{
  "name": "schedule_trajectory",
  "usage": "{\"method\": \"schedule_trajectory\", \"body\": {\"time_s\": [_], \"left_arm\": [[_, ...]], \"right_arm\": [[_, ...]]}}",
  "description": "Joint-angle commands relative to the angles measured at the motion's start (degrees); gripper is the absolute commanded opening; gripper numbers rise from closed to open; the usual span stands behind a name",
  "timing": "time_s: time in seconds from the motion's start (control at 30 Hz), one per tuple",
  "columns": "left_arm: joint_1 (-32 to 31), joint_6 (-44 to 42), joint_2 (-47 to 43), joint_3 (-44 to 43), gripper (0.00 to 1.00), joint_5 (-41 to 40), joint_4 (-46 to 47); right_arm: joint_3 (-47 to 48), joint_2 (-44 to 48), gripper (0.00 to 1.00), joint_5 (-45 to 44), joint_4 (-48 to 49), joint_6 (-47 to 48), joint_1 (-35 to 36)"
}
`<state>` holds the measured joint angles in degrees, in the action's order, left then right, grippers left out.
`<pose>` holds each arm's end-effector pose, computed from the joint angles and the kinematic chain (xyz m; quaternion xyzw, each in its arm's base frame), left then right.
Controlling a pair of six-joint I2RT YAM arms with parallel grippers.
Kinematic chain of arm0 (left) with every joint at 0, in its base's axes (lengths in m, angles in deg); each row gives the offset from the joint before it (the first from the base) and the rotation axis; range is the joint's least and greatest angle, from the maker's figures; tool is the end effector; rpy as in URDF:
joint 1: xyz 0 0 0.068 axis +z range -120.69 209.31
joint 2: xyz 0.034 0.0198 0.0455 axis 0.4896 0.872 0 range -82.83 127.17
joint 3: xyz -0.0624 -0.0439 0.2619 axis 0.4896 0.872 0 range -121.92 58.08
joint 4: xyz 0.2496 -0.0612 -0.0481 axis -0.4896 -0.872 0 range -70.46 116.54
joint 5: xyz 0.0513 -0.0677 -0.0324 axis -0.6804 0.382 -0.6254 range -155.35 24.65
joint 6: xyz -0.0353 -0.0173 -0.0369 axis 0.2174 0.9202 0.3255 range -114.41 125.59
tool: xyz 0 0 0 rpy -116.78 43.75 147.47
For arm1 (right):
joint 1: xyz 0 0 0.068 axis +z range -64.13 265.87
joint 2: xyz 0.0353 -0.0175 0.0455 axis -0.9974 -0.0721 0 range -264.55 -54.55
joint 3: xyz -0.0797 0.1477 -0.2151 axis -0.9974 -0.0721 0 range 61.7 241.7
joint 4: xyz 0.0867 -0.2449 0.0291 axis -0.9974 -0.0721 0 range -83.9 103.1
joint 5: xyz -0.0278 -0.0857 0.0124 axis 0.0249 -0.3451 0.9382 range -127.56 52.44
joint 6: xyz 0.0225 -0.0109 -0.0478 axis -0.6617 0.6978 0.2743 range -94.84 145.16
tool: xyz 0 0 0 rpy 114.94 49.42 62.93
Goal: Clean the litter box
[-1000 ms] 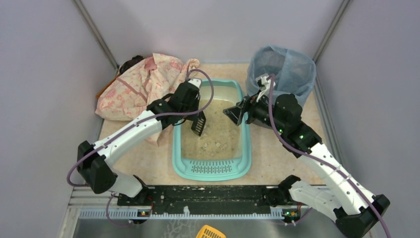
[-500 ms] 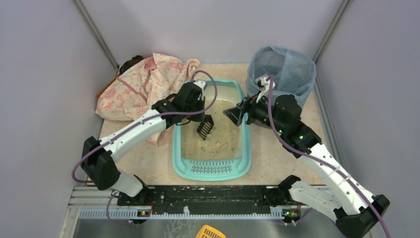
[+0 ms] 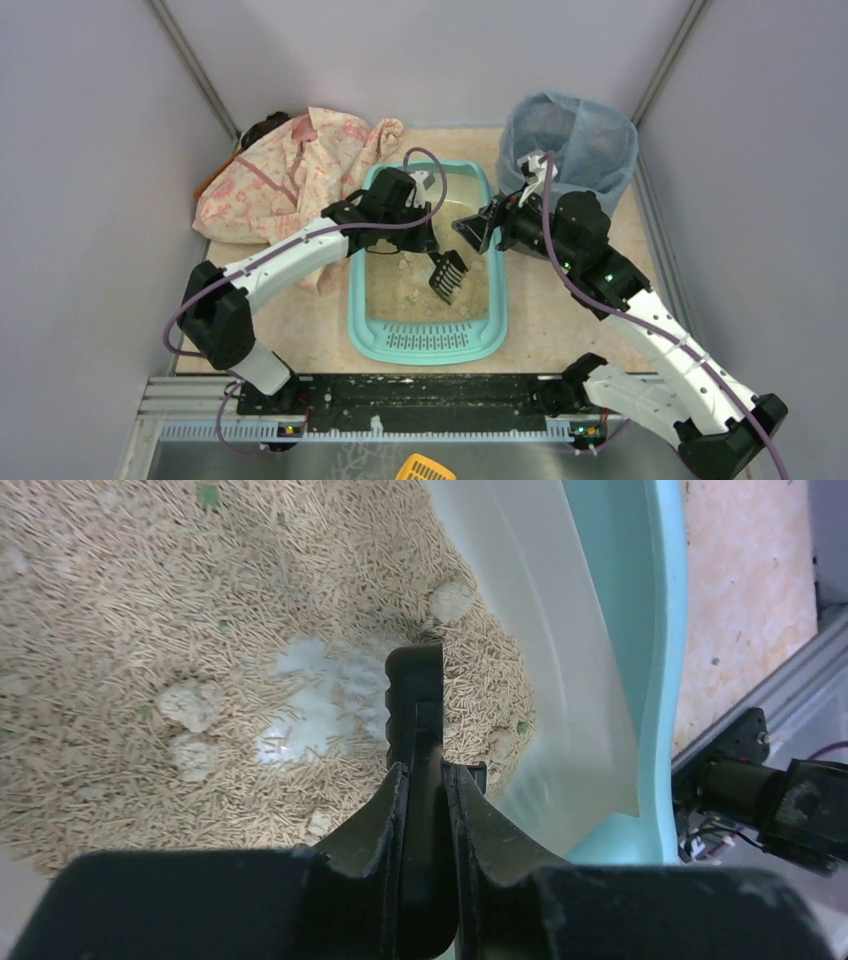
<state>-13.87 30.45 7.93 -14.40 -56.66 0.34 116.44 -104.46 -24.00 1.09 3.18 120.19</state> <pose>0.2536 -0.2454 0.2811 0.1753 0.9031 -0.2737 0.2807 0.1578 0.1178 0.3823 -0.1577 0.7320 0.3880 0.5373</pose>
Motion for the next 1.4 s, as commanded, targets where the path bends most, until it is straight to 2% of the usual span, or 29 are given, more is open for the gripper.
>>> {"method": "schedule_trajectory", "body": {"time_s": [0.0, 0.17, 0.4, 0.6, 0.8, 1.07, 1.37], "left_arm": [[0.49, 2.13, 0.97, 4.38, 0.00, 8.45, -1.03], [4.09, 5.76, -2.13, 11.93, 0.00, 16.61, 5.95], [7.07, 9.91, -5.32, 19.32, 0.00, 21.48, 13.11], [8.51, 12.29, -6.65, 19.95, 0.00, 24.03, 16.20], [13.90, 14.87, -10.32, 20.45, 0.00, 26.51, 19.08], [17.11, 20.30, -13.72, 22.32, 0.00, 26.03, 24.79], [22.01, 21.30, -18.19, 23.13, 0.00, 26.03, 24.76]], "right_arm": [[0.07, 1.09, 0.76, -0.47, 2.46, 0.85, -0.49], [-0.35, 0.84, 0.76, -0.25, 3.12, 0.42, -0.58], [-0.69, 0.52, 0.76, 0.45, 3.62, -0.23, -0.58], [-1.07, 0.46, 0.76, 0.59, 3.83, -0.61, -0.58], [-1.30, 1.26, 0.76, 0.08, 3.10, -0.39, -0.57], [-1.78, 1.24, 0.76, -0.12, 3.20, -0.26, -0.53], [-1.56, 1.22, 0.76, -0.45, 2.68, 0.09, -0.58]]}}
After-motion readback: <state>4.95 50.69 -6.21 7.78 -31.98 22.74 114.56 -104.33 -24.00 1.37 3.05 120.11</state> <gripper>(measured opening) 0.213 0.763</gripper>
